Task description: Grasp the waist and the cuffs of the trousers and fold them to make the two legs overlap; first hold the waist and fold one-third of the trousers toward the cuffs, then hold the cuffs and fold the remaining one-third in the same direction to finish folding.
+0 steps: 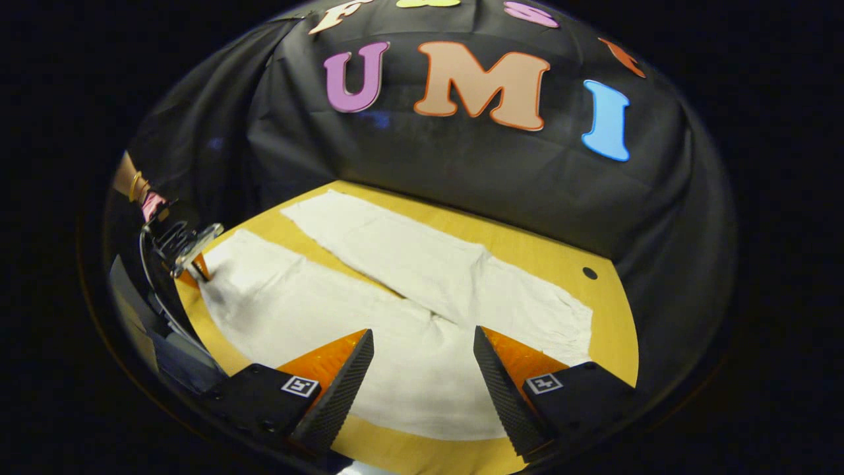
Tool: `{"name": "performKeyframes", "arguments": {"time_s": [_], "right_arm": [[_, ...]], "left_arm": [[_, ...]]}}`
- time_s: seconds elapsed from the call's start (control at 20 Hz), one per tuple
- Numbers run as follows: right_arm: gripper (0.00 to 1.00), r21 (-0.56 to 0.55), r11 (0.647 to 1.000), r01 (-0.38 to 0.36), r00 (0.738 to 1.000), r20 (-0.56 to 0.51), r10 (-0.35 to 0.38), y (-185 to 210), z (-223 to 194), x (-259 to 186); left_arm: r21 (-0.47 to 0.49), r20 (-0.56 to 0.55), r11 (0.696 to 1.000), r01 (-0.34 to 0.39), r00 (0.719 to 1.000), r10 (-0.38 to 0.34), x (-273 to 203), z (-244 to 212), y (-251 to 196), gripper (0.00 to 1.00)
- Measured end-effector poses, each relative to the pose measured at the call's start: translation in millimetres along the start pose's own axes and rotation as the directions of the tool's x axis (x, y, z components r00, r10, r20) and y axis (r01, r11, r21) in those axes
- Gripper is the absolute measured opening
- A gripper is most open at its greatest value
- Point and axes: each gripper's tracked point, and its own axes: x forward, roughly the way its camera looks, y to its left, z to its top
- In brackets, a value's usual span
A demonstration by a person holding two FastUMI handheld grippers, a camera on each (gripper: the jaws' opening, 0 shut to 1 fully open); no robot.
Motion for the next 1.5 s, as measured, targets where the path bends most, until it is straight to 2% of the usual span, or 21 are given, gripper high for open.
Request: {"name": "performKeyframes", "arguments": {"time_s": [0.05, 0.1, 0.2, 0.3, 0.45, 0.65, 0.8, 1.0, 1.1, 1.2, 1.25, 1.3, 1.35, 1.4, 1.45, 1.5], "right_arm": [[0.97, -0.038, 0.999, -0.023, 0.999, -0.04, 0.021, -1, -14, 2], [0.98, -0.081, 0.996, -0.046, 0.996, -0.079, 0.04, -3, -27, 1], [0.97, -0.171, 0.98, -0.099, 0.985, -0.158, 0.072, -9, -54, -1], [0.98, -0.241, 0.957, -0.163, 0.963, -0.248, 0.102, -18, -84, -4], [0.98, -0.34, 0.898, -0.278, 0.911, -0.391, 0.134, -32, -123, -11], [0.98, -0.428, 0.806, -0.409, 0.819, -0.561, 0.118, -63, -172, -10], [0.98, -0.456, 0.747, -0.484, 0.755, -0.649, 0.093, -79, -190, -11], [0.95, -0.403, 0.736, -0.544, 0.692, -0.712, 0.12, -83, -191, -7], [0.95, -0.396, 0.718, -0.572, 0.665, -0.737, 0.123, -83, -192, -6], [0.92, -0.398, 0.705, -0.586, 0.648, -0.753, 0.114, -84, -191, -4], [0.92, -0.409, 0.705, -0.579, 0.651, -0.752, 0.099, -87, -191, -2], [0.89, -0.412, 0.714, -0.566, 0.654, -0.752, 0.084, -88, -190, 0], [0.8, -0.415, 0.72, -0.556, 0.655, -0.753, 0.072, -89, -190, 0], [0.74, -0.418, 0.722, -0.552, 0.654, -0.754, 0.064, -88, -189, 0], [0.73, -0.418, 0.725, -0.548, 0.648, -0.76, 0.052, -89, -190, -1], [0.72, -0.429, 0.726, -0.538, 0.654, -0.755, 0.038, -91, -187, 1]], "left_arm": [[0.003, -0.003, 1.0, -0.011, 1.0, 0.011, 0, 1, 4, 0.24], [0.003, -0.009, 1.0, -0.018, 1.0, 0.018, 0, 0, 6, 0.11], [0.016, -0.012, 1.0, -0.022, 1.0, 0.022, 1, 0, 5, 0.0], [0.019, -0.018, 0.999, -0.026, 0.999, 0.026, 1, 0, 5, 0.0], [0.006, -0.025, 1.0, -0.028, 0.999, 0.028, 2, 0, 6, 0.0], [-0.033, -0.034, 0.999, -0.027, 0.999, 0.026, 2, 0, 5, 0.0], [-0.04, -0.043, 0.999, -0.036, 0.999, 0.034, 3, 2, 6, 0.0], [-0.046, -0.051, 0.998, -0.045, 0.998, 0.042, 6, 13, 8, 0.0], [-0.049, -0.051, 0.998, -0.046, 0.998, 0.043, 8, 22, 11, 0.0], [-0.051, -0.053, 0.998, -0.042, 0.998, 0.04, 10, 33, 13, 0.0], [-0.05, -0.056, 0.998, -0.041, 0.998, 0.038, 12, 40, 14, 0.0], [-0.049, -0.059, 0.998, -0.04, 0.998, 0.037, 13, 47, 16, 0.0], [-0.046, -0.059, 0.998, -0.041, 0.998, 0.038, 11, 33, 14, 0.0], [-0.046, -0.056, 0.998, -0.043, 0.998, 0.04, 11, 38, 11, 0.0], [-0.045, -0.053, 0.998, -0.044, 0.998, 0.042, 13, 44, 15, 0.0], [-0.043, -0.053, 0.998, -0.045, 0.998, 0.043, 13, 47, 12, 0.0]]}}
